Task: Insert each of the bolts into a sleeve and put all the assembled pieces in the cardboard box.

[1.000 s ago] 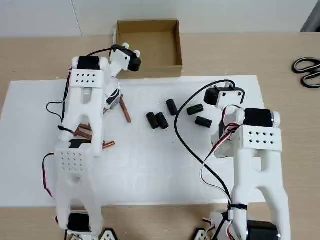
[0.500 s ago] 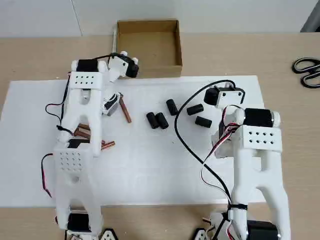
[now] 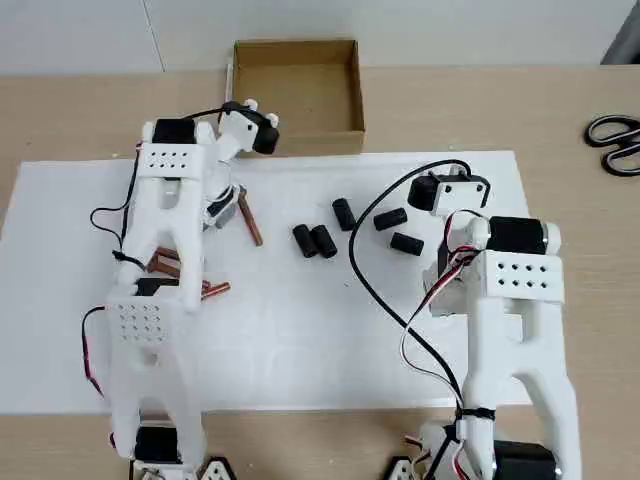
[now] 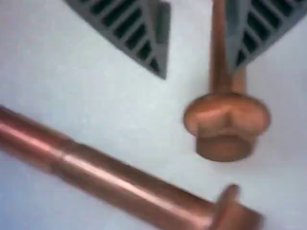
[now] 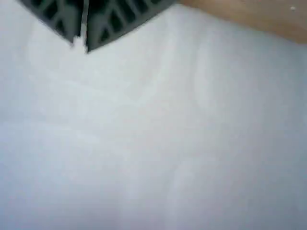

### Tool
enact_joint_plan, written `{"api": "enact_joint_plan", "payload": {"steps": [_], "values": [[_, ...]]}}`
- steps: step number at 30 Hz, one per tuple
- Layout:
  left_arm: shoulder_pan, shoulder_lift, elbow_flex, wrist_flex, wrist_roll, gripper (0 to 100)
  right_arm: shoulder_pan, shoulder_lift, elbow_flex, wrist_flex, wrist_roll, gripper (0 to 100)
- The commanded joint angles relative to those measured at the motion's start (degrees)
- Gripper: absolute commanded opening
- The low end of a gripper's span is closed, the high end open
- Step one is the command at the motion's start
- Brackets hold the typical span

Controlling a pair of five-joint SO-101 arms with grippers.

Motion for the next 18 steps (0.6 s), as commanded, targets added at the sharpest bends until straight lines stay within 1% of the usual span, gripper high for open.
{"api": "enact_joint_plan", "payload": {"steps": [1,7,14,18], "values": [[-0.9,-0.4,-0.7,-1.6,-0.4,13,0.4,-0.4,-0.4,0.0,0.6,0.4],[-1.4,0.1,0.0,-1.5,-2.0,13,0.4,-0.4,-0.4,0.0,0.6,0.4],[-1.1,6.5,-0.2,-1.6,-2.1,13,0.4,-0.4,-0.4,0.0,0.6,0.4],[-1.4,8.1,-4.3,-1.1,-2.1,10,0.4,-0.4,-0.4,0.0,0.6,0.4]]}}
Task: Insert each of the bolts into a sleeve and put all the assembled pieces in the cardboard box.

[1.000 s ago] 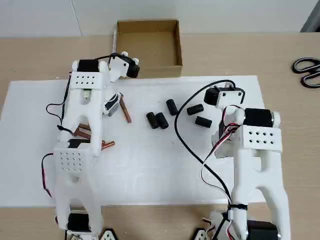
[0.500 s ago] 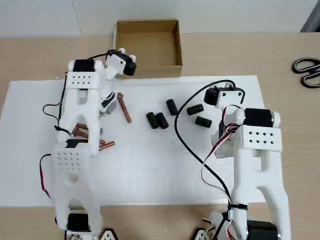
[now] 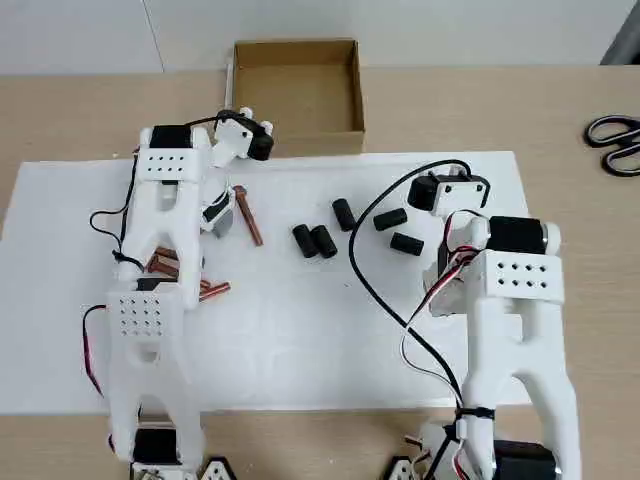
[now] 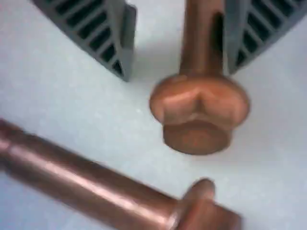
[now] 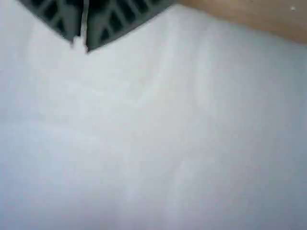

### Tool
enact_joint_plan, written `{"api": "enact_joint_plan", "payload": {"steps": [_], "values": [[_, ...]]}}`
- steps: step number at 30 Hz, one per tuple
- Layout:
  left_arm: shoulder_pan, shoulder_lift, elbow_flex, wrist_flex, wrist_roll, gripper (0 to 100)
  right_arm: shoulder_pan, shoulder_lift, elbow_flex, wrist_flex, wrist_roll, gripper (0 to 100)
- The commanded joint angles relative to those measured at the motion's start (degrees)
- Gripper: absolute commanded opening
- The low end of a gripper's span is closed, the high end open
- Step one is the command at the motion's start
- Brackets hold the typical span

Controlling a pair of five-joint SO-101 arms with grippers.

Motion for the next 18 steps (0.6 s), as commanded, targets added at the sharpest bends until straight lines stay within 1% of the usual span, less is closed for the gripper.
{"api": "enact_joint_plan", "payload": {"steps": [1,6,12,18], "values": [[-0.5,1.9,-3.3,-0.2,-0.1,9,0.4,-0.4,-0.4,0.0,0.6,0.4],[0.4,2.2,-9.0,3.4,-0.1,7,0.4,-0.4,-0.4,0.0,0.6,0.4],[0.9,2.1,-9.7,3.5,-0.1,1,0.4,-0.4,-0.4,0.0,0.6,0.4],[0.9,2.1,-9.7,3.5,-0.1,0,0.4,-0.4,-0.4,0.0,0.6,0.3]]}}
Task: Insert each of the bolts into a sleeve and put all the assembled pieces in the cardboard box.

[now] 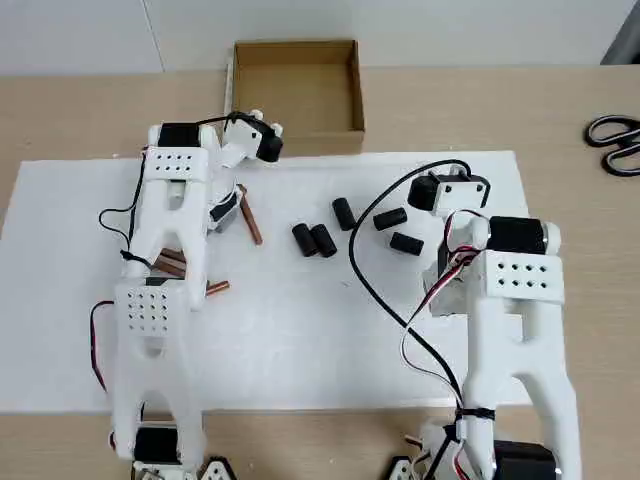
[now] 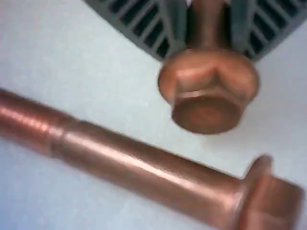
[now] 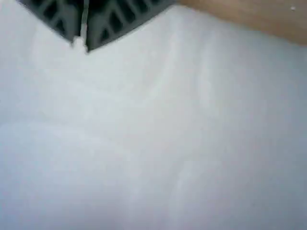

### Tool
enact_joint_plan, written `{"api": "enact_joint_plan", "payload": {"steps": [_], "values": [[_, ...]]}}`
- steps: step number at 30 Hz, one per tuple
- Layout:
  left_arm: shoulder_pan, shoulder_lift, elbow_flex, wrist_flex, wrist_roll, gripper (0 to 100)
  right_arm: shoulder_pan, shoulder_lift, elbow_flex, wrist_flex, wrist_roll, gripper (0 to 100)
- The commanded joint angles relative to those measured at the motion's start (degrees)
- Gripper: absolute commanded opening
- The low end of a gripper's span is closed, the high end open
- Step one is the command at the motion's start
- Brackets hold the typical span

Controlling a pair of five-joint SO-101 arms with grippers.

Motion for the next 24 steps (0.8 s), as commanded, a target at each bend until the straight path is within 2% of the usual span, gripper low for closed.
{"api": "enact_joint_plan", "payload": {"steps": [1,9,14,24], "values": [[-0.1,-0.5,-3.0,-0.4,-0.1,0,0.4,-0.4,-0.4,0.0,0.6,0.3],[-0.2,-1.1,-9.1,1.4,1.2,0,0.0,-0.4,-0.4,0.0,0.6,0.3],[0.2,-9.6,-13.6,1.4,7.7,0,0.0,-0.4,-0.4,0.0,0.6,0.3],[2.7,-27.9,-11.3,1.4,19.8,0,-2.6,0.0,-0.4,-0.5,0.4,0.3]]}}
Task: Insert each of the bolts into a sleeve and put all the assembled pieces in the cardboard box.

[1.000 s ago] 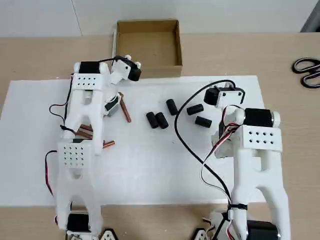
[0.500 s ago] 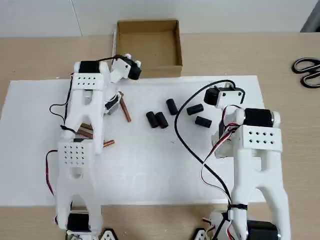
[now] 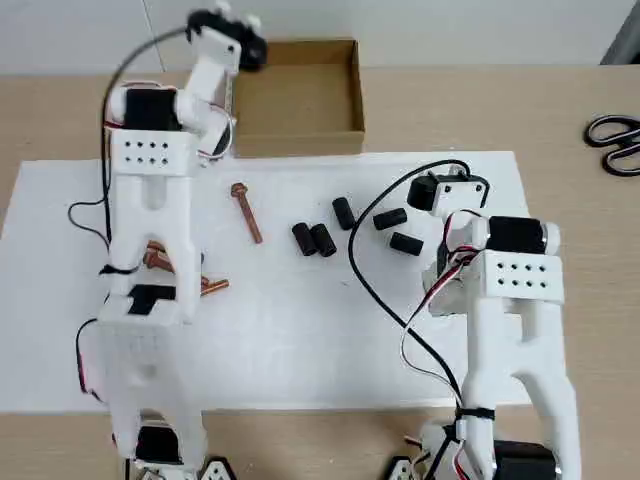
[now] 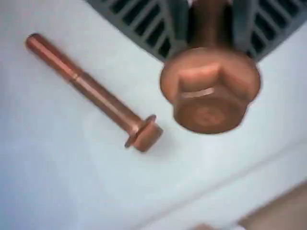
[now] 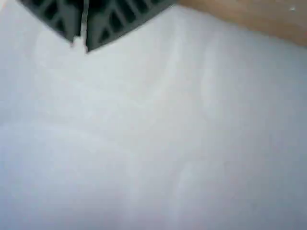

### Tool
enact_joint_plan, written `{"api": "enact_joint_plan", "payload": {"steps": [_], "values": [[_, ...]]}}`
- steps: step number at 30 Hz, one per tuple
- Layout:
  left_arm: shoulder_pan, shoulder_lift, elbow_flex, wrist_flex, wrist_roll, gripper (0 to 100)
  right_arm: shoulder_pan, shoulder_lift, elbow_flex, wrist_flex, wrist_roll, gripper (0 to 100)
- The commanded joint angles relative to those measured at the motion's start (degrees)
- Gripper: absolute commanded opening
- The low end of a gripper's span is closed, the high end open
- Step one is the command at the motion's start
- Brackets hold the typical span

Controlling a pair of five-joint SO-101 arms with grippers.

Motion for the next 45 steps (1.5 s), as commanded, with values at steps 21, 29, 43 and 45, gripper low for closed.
{"api": "enact_joint_plan", "payload": {"steps": [21,29,43,45], "values": [[-1.7,-46.4,42.2,-8.5,20.9,0,-11.0,31.7,-30.8,-3.4,-2.1,0.3],[-1.7,-62.2,69.5,-23.4,21.2,0,-16.1,45.2,-50.2,2.6,0.7,0.3],[-1.6,-66.0,82.5,-31.4,18.9,0,-17.4,51.2,-54.3,-4.3,3.4,2.0],[-1.3,-65.9,82.5,-31.4,18.9,0,-17.2,52.4,-54.3,-4.8,3.1,6.5]]}}
